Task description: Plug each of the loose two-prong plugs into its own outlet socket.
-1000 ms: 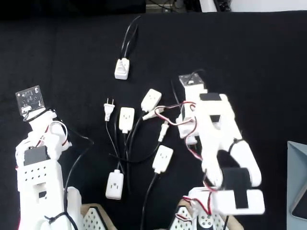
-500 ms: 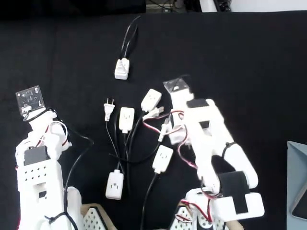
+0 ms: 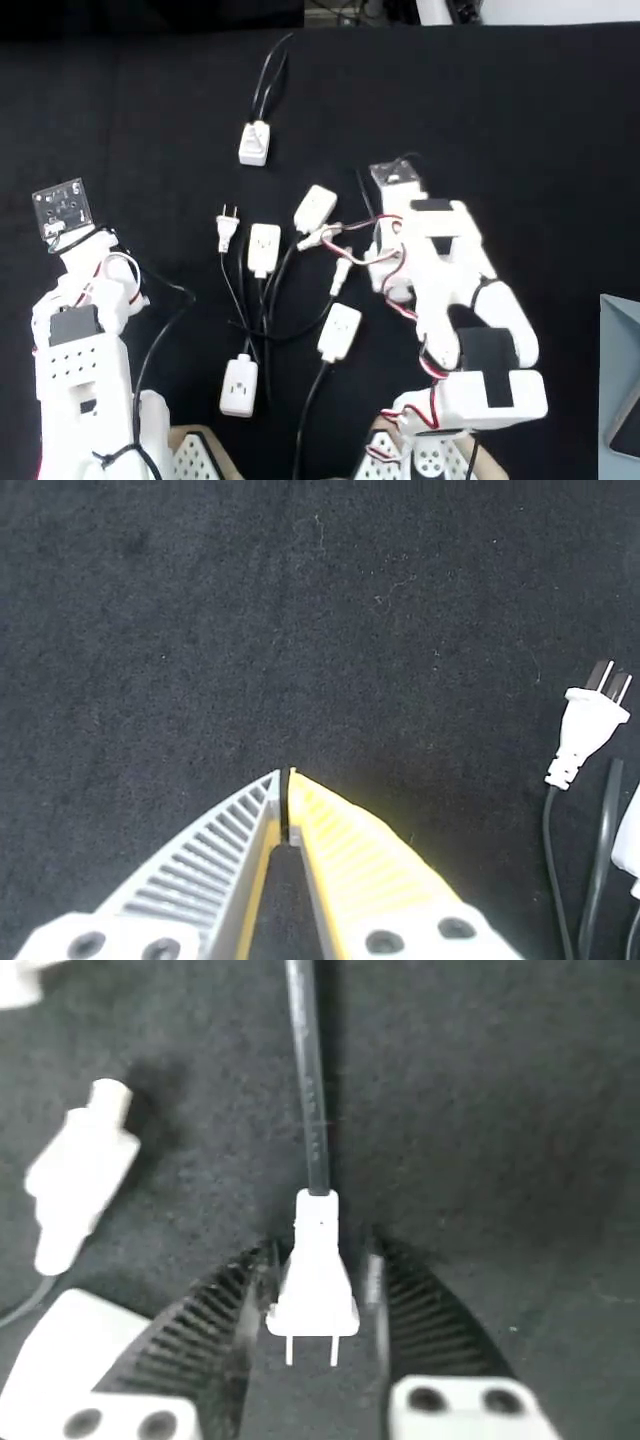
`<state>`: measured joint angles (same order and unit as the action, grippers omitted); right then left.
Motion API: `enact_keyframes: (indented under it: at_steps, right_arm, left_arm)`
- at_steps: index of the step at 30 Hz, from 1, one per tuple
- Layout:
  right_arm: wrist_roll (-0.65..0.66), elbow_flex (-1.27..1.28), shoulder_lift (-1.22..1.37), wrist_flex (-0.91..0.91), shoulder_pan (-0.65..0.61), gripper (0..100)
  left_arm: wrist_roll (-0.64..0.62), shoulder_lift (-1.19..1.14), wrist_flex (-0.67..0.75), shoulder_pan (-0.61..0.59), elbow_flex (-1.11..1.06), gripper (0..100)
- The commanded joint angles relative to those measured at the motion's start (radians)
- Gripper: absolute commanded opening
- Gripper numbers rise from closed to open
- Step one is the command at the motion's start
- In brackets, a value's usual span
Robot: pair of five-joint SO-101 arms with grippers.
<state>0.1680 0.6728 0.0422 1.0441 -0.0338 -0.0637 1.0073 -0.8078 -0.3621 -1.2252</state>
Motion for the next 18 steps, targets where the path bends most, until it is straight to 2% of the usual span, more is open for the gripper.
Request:
enact_keyframes:
  at_steps: [1,13,18]
  right_arm:
    - [0.055,-0.005,0.013,-0.008,0.006,3.9]
    - [0.075,-0.018,-0.033,0.003,0.006,1.4]
    - [0.075,-0.058,-0.116,0.147,0.006,12.5]
  left_arm:
    - [0.008,0.015,0.017,0.002,0.004,3]
    - [0.008,0.015,0.017,0.002,0.004,3]
    - [0.008,0.015,0.017,0.002,0.004,3]
